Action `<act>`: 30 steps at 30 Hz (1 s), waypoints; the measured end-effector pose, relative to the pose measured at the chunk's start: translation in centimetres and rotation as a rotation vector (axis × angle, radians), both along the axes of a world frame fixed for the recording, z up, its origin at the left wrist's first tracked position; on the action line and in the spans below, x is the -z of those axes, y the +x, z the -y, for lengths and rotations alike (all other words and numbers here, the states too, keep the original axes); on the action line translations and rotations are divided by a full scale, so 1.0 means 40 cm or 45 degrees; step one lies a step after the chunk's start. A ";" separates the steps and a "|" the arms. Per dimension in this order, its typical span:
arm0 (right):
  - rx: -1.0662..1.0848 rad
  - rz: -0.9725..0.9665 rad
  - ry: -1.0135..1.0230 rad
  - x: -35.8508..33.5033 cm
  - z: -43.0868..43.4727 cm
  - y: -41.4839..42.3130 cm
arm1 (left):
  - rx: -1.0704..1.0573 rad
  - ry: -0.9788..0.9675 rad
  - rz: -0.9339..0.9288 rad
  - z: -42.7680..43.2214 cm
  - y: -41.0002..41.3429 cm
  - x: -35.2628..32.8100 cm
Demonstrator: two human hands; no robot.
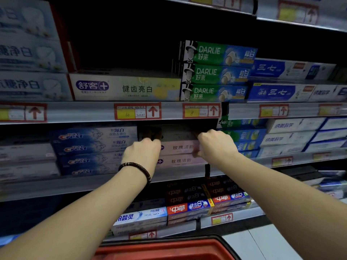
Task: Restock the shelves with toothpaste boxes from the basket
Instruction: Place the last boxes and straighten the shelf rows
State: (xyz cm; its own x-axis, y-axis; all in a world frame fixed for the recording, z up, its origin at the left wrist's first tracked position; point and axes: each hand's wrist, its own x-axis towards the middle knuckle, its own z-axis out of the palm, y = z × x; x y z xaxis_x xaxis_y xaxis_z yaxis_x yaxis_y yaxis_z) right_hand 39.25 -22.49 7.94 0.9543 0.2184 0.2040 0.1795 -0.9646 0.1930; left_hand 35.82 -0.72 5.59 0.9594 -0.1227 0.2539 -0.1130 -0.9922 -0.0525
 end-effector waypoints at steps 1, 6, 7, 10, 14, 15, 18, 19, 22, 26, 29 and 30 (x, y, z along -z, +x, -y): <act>-0.006 0.008 -0.001 -0.001 0.000 -0.002 | -0.002 -0.010 0.016 0.001 0.001 0.002; -0.018 0.041 -0.012 -0.007 -0.002 -0.010 | -0.007 -0.014 0.068 0.002 0.007 0.008; -0.016 0.044 -0.021 -0.007 -0.003 -0.010 | -0.010 0.002 0.067 0.000 0.009 0.009; -0.016 0.040 -0.046 -0.002 -0.006 -0.009 | -0.017 0.055 0.041 0.002 0.002 0.012; -0.012 0.020 -0.056 0.004 -0.008 -0.013 | -0.013 0.089 -0.002 0.004 0.000 0.010; -0.010 0.015 -0.058 0.004 -0.009 -0.015 | -0.012 0.088 -0.011 0.002 0.001 0.008; -0.003 0.023 -0.045 0.003 -0.012 -0.021 | -0.006 0.062 -0.028 -0.001 -0.005 0.005; -0.003 0.037 -0.035 0.003 -0.014 -0.025 | -0.001 0.048 -0.031 -0.003 -0.008 0.006; -0.030 0.090 -0.014 0.008 -0.021 -0.041 | 0.008 0.020 -0.030 -0.011 -0.014 0.006; -0.122 0.185 0.019 0.036 -0.033 -0.082 | 0.107 -0.007 0.026 -0.023 -0.043 0.013; -0.193 0.243 0.101 0.077 -0.037 -0.120 | 0.190 -0.034 0.043 -0.031 -0.083 0.017; -0.211 0.257 0.127 0.092 -0.038 -0.133 | 0.214 -0.036 0.041 -0.035 -0.099 0.018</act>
